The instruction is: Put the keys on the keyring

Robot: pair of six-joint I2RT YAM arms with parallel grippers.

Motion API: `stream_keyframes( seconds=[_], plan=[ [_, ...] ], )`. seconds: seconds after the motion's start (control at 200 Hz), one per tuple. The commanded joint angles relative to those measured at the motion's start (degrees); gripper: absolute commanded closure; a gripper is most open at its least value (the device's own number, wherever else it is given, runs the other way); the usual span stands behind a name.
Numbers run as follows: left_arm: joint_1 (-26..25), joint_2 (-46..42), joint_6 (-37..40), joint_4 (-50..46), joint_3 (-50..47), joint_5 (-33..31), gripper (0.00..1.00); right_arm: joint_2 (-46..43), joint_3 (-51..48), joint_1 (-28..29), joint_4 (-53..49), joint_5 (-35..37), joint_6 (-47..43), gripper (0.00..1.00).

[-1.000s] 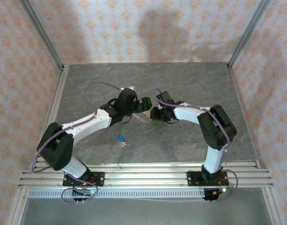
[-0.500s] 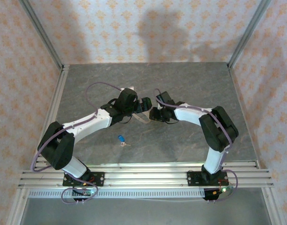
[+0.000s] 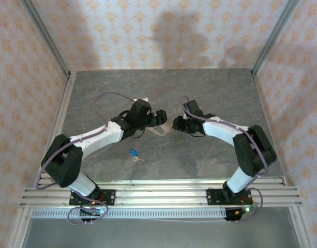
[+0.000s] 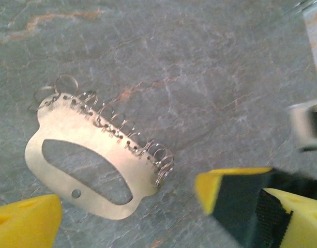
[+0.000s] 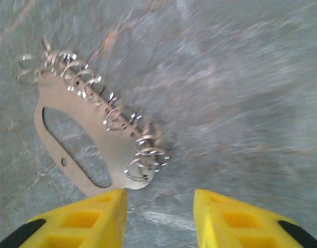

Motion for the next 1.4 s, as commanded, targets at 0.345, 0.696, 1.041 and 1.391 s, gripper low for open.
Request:
stream_keyframes(
  seconds=[0.345, 0.696, 1.041, 1.391],
  plan=[
    [-4.8, 10.7, 15.3, -15.8, 12.4, 1.6, 0.26, -11.4, -6.7, -2.3, -3.9, 11.3, 6.9, 0.01],
    [-8.4, 20.8, 20.7, -21.1, 21.7, -0.4, 0.50, -12.5, -6.4, -2.6, -11.0, 22.7, 8.0, 0.00],
    [-8.4, 26.4, 21.0, -19.5, 24.5, -1.8, 0.56, -13.5, -11.7, -2.9, -7.4, 19.7, 10.7, 0.00],
    [-8.5, 30.2, 21.4, -18.9, 28.1, -2.5, 0.62, -16.5, -14.7, -2.8, -5.3, 18.5, 11.4, 0.00]
  ],
)
